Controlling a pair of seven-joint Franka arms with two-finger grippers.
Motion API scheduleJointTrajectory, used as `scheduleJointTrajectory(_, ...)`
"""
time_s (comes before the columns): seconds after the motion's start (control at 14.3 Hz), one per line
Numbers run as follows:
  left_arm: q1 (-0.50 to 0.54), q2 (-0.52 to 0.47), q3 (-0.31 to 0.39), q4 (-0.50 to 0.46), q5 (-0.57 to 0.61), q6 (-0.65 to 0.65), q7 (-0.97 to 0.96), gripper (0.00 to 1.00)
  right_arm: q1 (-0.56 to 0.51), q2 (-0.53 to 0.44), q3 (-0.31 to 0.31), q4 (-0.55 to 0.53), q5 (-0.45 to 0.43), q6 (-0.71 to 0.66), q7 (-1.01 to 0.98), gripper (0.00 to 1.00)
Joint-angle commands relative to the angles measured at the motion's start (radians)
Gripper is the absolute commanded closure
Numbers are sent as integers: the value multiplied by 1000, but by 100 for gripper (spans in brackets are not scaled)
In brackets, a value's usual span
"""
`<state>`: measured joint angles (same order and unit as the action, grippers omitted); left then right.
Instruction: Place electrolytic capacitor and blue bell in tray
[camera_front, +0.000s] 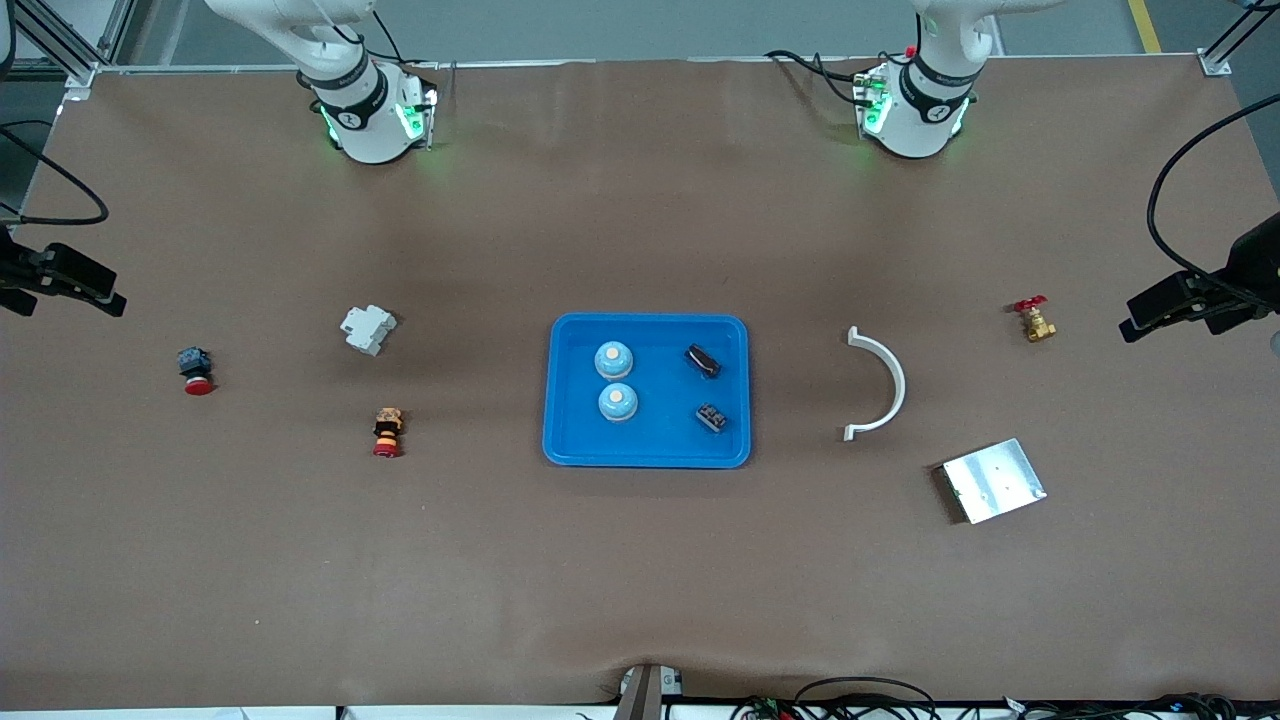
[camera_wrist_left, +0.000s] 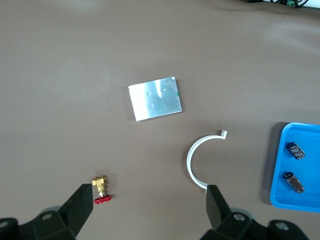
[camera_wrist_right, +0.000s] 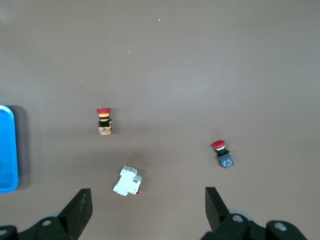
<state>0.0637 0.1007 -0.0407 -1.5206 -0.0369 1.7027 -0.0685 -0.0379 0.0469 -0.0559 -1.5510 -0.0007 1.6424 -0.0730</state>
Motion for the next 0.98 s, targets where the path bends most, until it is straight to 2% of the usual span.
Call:
scheduleJointTrajectory(0.0, -18, 20, 15, 40, 20, -25, 2, 0, -8, -18, 10, -11, -5, -6, -7, 0)
scheduleJointTrajectory(0.35, -68, 22, 71, 40, 20, -25, 2, 0, -10, -18, 10, -14, 5, -10, 9, 0)
scheduleJointTrajectory(0.91, -67, 27, 68, 62, 18, -20, 1, 0, -11, -19, 8, -15, 22, -12, 19, 0)
